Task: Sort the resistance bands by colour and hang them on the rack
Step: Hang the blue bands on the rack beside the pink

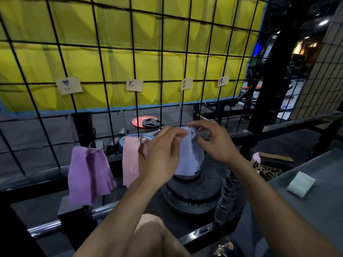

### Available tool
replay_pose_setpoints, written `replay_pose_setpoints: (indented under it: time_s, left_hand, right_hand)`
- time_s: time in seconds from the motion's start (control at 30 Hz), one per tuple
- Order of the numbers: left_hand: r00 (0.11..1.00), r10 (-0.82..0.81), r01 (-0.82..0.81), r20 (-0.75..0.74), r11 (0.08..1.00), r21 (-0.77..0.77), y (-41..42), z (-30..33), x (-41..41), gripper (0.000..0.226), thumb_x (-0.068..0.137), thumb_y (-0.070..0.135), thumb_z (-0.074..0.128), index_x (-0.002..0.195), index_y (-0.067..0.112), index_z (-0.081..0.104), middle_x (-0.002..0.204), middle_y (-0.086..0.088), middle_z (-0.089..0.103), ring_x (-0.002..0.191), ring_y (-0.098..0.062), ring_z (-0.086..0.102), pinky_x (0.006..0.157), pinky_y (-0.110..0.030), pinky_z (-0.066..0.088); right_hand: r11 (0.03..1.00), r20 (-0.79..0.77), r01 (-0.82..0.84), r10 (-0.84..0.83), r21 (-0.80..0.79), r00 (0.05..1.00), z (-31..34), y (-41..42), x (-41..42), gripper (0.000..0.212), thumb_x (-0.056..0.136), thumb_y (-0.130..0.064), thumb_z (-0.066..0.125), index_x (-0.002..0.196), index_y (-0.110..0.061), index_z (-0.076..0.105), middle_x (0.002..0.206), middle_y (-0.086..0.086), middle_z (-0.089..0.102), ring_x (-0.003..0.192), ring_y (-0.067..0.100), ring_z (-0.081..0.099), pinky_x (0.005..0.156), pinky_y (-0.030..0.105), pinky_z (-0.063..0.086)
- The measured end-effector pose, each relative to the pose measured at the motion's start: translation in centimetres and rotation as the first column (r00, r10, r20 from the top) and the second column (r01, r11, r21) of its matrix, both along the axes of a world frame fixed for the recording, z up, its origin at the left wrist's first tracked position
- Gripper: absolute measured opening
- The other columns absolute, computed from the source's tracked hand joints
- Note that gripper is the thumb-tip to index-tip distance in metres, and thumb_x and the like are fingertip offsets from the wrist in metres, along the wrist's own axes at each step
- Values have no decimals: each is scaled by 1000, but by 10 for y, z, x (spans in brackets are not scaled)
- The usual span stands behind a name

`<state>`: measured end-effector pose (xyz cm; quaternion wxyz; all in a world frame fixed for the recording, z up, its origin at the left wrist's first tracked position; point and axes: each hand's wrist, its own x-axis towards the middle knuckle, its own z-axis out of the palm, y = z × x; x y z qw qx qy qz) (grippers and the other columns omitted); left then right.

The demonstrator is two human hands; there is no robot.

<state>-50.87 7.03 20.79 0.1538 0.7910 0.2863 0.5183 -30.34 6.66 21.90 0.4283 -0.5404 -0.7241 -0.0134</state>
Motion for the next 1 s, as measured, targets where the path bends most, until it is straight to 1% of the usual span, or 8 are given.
replay_pose_setpoints:
  time_s: [0.07, 0.13, 0.23, 0.33, 0.43, 0.53, 0.73, 1.0]
  left_hand:
    - [997, 57, -52, -52, 993, 101, 6, 10, 4, 29, 100, -1, 50, 118, 14, 67, 116, 4, 61, 103, -1, 53, 89, -2, 33]
    - [990, 78, -64, -117, 990, 127, 11, 20, 10, 28, 100, 4, 52, 123, 12, 65, 119, 2, 60, 108, -8, 52, 90, -4, 31]
    - [957, 117, -77, -267, 985, 154, 27, 29, 19, 28, 99, 16, 56, 126, 12, 64, 124, -3, 61, 118, -19, 53, 98, -21, 36]
    - [922, 132, -88, -364, 987, 135, 34, 29, 18, 24, 96, 26, 59, 118, 18, 66, 113, 1, 63, 109, -20, 56, 90, -34, 47]
    - [944, 115, -85, -310, 991, 107, 30, 23, 11, 22, 89, 31, 67, 108, 21, 65, 104, 5, 64, 97, -17, 58, 80, -36, 50]
    - [958, 95, -66, -271, 991, 116, 32, 20, 7, 23, 81, 17, 67, 103, 18, 64, 98, 3, 64, 90, -20, 60, 75, -42, 52]
    - [934, 194, -134, -302, 969, 208, 33, 15, 12, 22, 78, 12, 69, 96, 14, 56, 93, -1, 58, 86, -24, 54, 66, -46, 49]
    - [943, 199, -112, -268, 945, 308, 43, 4, 15, 20, 80, 8, 75, 96, 10, 64, 93, -4, 64, 87, -27, 61, 65, -46, 54]
  right_hand:
    - [999, -78, -43, 42, -9, 996, -3, -1, 0, 42, 87, -9, 70, 126, -26, 68, 117, -21, 64, 105, -1, 56, 82, 15, 43]
    - [998, -111, -55, 55, 3, 992, -8, 0, 0, 43, 88, -9, 71, 128, -24, 66, 119, -19, 64, 106, -2, 57, 79, 12, 41]
    - [999, -194, -45, 49, 28, 980, -14, 4, 0, 31, 89, -13, 73, 118, -20, 68, 110, -13, 69, 100, 6, 62, 75, 15, 43]
    - [996, -255, -54, 70, 70, 964, -19, 5, -6, 22, 88, -17, 74, 109, -20, 70, 103, -11, 70, 94, 12, 64, 73, 20, 47]
    - [982, -213, -44, 84, 184, 973, -25, 4, -14, 17, 87, -22, 70, 103, -17, 71, 99, -8, 69, 94, 15, 65, 78, 34, 52]
    - [968, -163, -39, 81, 248, 983, -26, 7, -22, 14, 88, -17, 69, 101, -11, 71, 98, -2, 69, 94, 18, 66, 79, 45, 53]
    - [966, -66, -71, 89, 247, 994, -16, 5, -21, 11, 90, -9, 71, 101, -10, 72, 94, 0, 68, 89, 17, 65, 76, 43, 52]
    - [962, -74, -96, 119, 254, 990, -18, 8, -12, 10, 89, -5, 73, 99, -6, 73, 96, 3, 69, 89, 18, 67, 75, 42, 54]
